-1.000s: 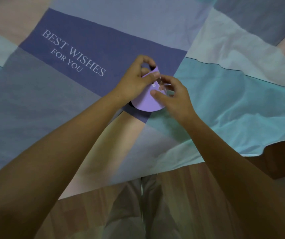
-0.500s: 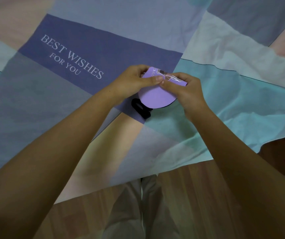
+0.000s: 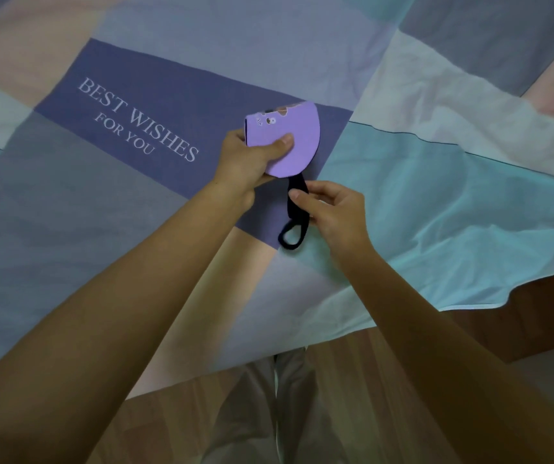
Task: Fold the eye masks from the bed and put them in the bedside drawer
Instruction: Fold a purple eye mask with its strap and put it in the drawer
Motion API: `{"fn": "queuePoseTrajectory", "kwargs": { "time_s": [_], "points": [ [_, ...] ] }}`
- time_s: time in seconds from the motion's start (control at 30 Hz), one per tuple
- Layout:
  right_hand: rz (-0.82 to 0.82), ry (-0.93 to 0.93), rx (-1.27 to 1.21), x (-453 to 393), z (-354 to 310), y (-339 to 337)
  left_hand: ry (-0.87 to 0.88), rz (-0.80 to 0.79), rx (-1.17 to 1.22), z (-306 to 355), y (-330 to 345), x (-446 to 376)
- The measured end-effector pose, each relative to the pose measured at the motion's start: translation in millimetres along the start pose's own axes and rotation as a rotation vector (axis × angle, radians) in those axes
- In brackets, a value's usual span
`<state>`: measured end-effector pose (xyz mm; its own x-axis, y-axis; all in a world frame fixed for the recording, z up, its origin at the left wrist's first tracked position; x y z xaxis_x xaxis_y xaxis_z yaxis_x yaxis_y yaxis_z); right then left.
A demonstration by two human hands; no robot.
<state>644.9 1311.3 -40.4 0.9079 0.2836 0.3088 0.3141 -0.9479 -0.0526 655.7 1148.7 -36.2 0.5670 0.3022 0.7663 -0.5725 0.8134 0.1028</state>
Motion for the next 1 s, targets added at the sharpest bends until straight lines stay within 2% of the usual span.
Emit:
{"fn": "queuePoseTrajectory", "kwargs": {
  "time_s": [0.1,0.2,0.3,0.37,0.47,0.57,0.6,0.63,0.7,0.77,0.83,0.9,0.93,1.0],
  "points": [
    [0.036,-0.068,0.099,-1.9,-7.1,-8.4,-0.015,0.044,-0.008,-0.2,-3.6,-0.7],
    [0.035,0.004,0.066,-2.0,-7.2,-12.4,0.003,0.130,0.040,0.9,-12.3,-3.3],
    [-0.049,0.220,-0.307,0.6,-1.0,-1.3,0.024,0.169,0.109,0.2,-13.3,-3.1],
    [-0.079,0.287,-0.567,3.0,-5.7,2.7,0.044,0.234,0.173,1.0,-20.4,-3.4],
    [-0.014,0.251,-0.840,3.7,-12.7,-10.6,0.053,0.338,0.216,1.5,-37.0,-4.7],
    [-0.007,0.160,-1.047,-3.0,-22.8,-21.0,0.051,0.327,0.121,0.7,-36.0,-3.3],
    [-0.012,0.124,-1.008,-8.4,-24.4,-23.6,0.045,0.289,0.088,0.0,-30.7,-2.2],
    [0.004,0.106,-0.863,-15.6,-21.4,-27.5,0.027,0.236,0.073,-1.6,-24.3,-1.2],
    [0.017,0.107,-0.359,-26.1,-12.7,-35.8,-0.013,0.115,0.094,-4.0,-12.0,1.5],
    [-0.063,0.096,0.128,-28.9,-9.6,-41.0,-0.001,0.040,0.142,2.1,-5.3,5.0],
    [-0.192,0.075,0.400,-26.0,-3.4,-42.3,0.036,0.046,0.194,11.8,-7.4,6.6],
    [-0.315,0.096,0.403,-13.8,2.8,-39.7,0.068,0.113,0.227,18.7,-15.7,4.9],
    [-0.344,0.104,0.298,-7.2,1.6,-36.2,0.081,0.156,0.230,19.6,-20.4,3.4],
    [-0.311,0.076,-0.106,-1.6,-11.2,-27.3,0.099,0.222,0.183,16.3,-26.0,1.6]
  ]
}}
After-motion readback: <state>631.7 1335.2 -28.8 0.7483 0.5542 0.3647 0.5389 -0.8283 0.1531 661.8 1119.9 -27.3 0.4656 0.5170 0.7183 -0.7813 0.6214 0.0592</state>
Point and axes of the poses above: each hand's wrist, its own x-axis away from the middle knuckle, its own y-axis out of the palm, z = x × y, the point moved 8 cm from there along -x, towards the middle knuckle, and after that the axes turned 13 degrees about -y, right-handed, at the moved point
